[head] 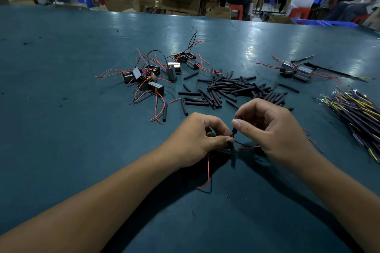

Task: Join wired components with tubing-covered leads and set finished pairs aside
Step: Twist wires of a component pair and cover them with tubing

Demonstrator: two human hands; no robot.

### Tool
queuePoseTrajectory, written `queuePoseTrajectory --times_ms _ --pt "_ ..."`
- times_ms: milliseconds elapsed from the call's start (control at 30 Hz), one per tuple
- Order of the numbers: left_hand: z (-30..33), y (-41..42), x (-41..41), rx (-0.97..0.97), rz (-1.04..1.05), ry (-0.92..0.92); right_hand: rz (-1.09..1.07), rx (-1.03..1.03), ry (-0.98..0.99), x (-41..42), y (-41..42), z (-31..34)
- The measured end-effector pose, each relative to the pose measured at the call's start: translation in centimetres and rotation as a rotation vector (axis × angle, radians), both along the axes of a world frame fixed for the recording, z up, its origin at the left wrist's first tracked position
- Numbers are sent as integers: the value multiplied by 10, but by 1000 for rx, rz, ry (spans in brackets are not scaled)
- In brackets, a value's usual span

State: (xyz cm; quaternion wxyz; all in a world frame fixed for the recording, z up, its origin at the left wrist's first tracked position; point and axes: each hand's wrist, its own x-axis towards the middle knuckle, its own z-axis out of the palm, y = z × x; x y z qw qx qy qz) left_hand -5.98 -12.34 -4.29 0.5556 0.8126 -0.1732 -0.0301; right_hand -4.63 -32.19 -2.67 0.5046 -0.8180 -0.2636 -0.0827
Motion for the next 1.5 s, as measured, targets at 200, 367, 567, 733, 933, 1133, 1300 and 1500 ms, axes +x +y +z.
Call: queuePoseTrajectory --times_ms 200,367,567,733,933,1133,1300,1500 --pt "2 0 -3 -13 6 24 23 -66 -5 2 -4 -2" --pt "3 4 -2 36 41 20 27 -110 4 2 -7 -1" --pt "8 2 -8 11 99 53 45 -160 9 -3 -7 -1" --pt "16 15 -8 19 -16 33 2 -145 4 -2 -7 -4" --pt "16 14 -8 50 -132 -65 -6 -108 47 -1 -7 -4" --pt "11 11 -6 38 -66 -89 18 -147 -6 -2 -6 -3" --pt "12 18 -1 129 -71 -82 19 -152 -34 -2 -6 -3" --pt "10 25 3 183 -90 -74 91 -171 -94 -5 -4 0"
